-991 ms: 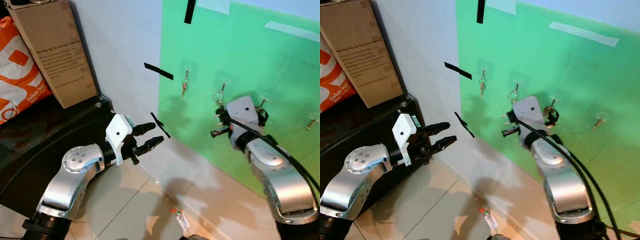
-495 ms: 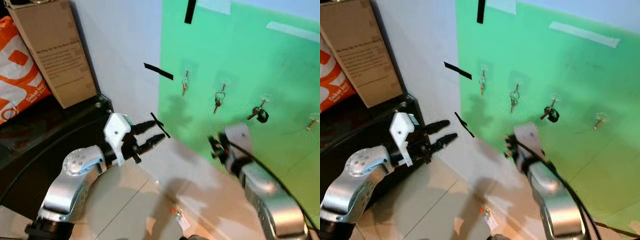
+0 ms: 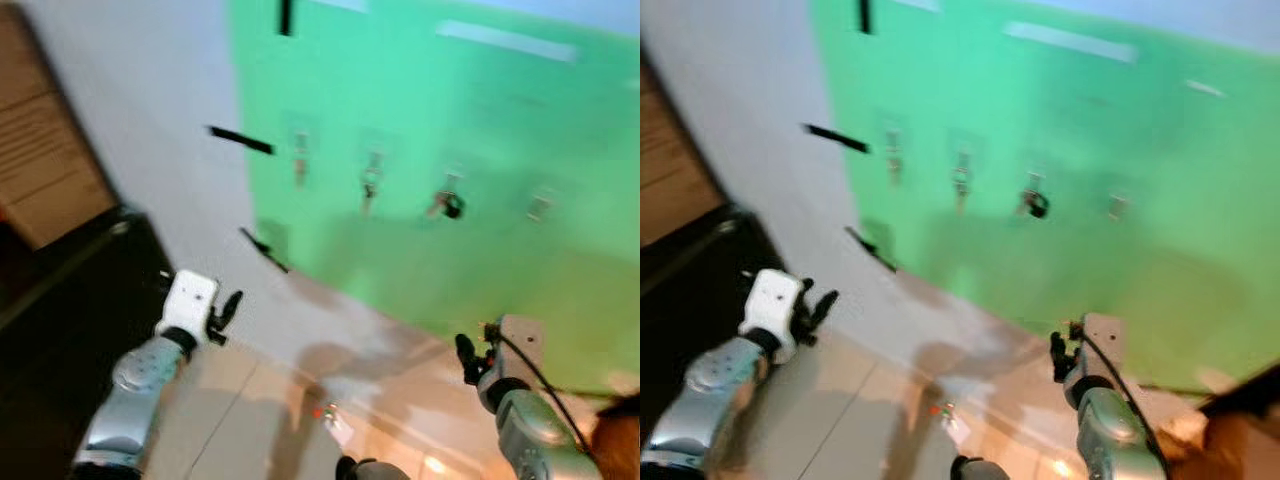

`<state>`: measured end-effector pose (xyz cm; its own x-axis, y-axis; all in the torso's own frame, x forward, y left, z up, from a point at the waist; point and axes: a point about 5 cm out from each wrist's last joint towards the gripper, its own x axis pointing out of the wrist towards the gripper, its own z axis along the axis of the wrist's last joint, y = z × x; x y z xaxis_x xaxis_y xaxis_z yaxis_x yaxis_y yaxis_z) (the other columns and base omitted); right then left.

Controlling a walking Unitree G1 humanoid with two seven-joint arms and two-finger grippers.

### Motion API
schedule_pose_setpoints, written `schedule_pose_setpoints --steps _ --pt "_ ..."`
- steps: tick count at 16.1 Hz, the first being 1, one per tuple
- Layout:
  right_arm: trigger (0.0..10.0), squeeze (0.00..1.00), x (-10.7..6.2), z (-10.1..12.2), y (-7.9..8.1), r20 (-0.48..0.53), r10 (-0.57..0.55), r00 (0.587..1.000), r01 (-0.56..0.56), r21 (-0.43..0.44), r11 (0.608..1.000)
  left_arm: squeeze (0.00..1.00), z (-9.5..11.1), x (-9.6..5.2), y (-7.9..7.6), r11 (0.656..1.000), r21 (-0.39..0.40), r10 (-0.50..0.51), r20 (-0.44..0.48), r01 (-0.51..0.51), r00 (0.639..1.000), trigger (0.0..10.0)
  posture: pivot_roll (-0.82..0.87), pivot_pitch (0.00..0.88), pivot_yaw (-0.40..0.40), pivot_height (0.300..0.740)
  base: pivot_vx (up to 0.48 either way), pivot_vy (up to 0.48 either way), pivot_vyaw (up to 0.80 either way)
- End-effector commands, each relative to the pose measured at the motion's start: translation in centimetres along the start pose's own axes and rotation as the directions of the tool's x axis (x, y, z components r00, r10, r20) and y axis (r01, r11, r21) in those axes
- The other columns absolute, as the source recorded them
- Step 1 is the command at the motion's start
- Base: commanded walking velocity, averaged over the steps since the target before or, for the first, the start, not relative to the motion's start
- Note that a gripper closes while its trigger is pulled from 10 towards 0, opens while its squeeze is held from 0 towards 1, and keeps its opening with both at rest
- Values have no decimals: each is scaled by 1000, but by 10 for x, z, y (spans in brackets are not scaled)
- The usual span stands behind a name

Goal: Hang keys on a hook

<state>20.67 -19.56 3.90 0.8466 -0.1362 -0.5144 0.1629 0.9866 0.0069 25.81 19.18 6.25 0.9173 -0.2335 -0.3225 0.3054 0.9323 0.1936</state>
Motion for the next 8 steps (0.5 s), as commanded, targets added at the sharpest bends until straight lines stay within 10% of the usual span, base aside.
schedule_pose_setpoints --steps 1,4,8 --pt "10000 1000 0 -7 -3 -13 -21 1000 21 -16 1000 0 -5 -2 3 999 20 28 -21 -28 999 10000 -33 0 2 740 0 0 -800" --pt "10000 1000 2 -15 -14 -17 -63 998 62 -25 998 0 -11 -1 -19 995 91 -33 0 32 999 10000 -46 0 -5 740 0 0 -800" --pt "10000 1000 1 -9 -20 29 -83 996 84 -51 995 0 2 3 -26 1000 -23 5 84 -3 996 10000 -72 0 22 740 0 0 -800"
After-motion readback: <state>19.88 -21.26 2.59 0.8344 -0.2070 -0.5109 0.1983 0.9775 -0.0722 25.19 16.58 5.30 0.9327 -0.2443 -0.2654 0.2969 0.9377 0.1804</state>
